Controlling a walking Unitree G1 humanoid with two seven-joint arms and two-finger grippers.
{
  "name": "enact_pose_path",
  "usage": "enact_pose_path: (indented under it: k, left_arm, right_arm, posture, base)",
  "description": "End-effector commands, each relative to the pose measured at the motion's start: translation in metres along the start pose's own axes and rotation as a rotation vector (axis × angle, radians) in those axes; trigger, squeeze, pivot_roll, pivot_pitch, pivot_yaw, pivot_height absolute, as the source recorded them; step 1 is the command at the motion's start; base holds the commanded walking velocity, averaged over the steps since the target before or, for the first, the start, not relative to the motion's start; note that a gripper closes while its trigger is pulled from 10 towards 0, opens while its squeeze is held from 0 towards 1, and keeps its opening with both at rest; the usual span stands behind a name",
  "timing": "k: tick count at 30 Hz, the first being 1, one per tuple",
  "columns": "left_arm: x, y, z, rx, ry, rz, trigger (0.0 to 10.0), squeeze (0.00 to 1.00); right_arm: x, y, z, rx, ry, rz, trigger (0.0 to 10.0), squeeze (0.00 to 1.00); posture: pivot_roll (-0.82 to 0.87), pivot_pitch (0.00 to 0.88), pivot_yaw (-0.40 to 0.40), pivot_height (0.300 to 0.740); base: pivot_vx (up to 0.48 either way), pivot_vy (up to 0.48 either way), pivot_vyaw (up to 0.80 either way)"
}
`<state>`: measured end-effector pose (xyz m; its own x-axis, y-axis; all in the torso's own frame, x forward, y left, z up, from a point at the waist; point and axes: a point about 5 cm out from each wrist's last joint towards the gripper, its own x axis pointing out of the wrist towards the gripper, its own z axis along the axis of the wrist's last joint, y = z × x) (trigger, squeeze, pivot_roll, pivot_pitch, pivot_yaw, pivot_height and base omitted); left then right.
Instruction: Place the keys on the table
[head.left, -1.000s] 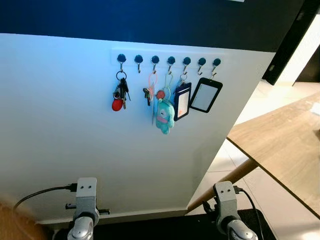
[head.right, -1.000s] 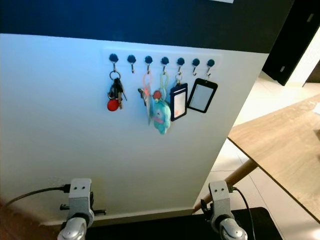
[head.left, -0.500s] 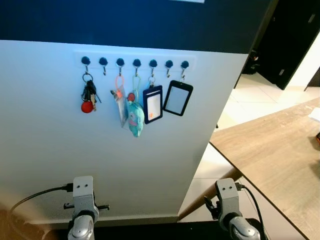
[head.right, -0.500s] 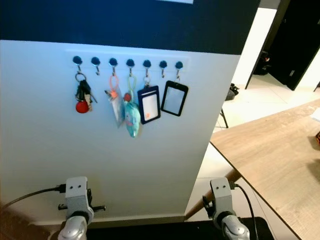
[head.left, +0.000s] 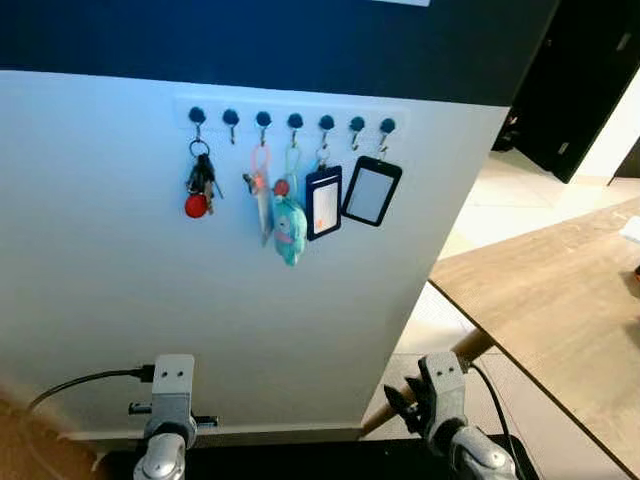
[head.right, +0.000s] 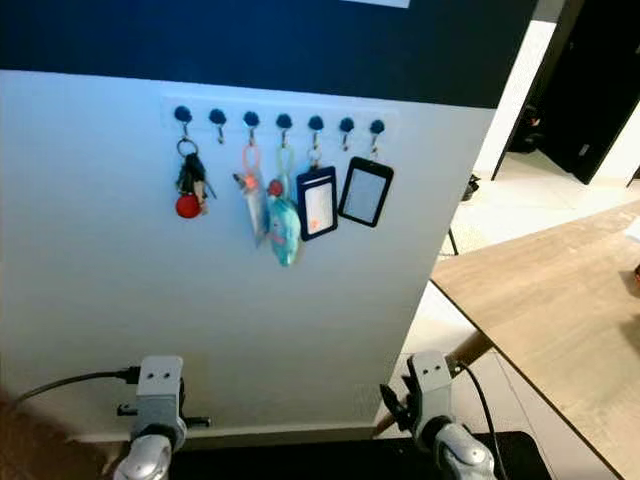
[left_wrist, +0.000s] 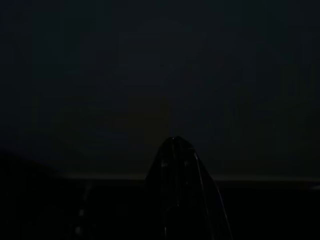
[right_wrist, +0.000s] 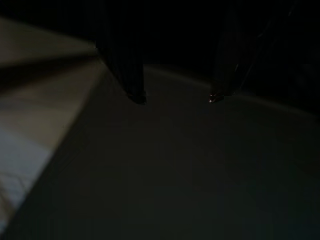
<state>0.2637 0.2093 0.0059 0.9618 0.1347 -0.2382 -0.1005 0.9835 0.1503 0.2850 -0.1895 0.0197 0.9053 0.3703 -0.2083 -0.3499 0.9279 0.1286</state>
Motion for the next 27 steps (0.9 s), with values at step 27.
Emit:
enact_pose_path:
  k: [27]
  left_arm:
    - [-0.018,-0.06,0.078,0.065,-0.397,-0.611,10.0,0.0]
  right_arm:
    - [-0.021,-0.034,0.197,0.077,-0.747,0.069,10.0,0.0]
  posture:
    - [0.08,0.063,-0.064,0.74]
  base:
    - [0.0,0.0,0.0]
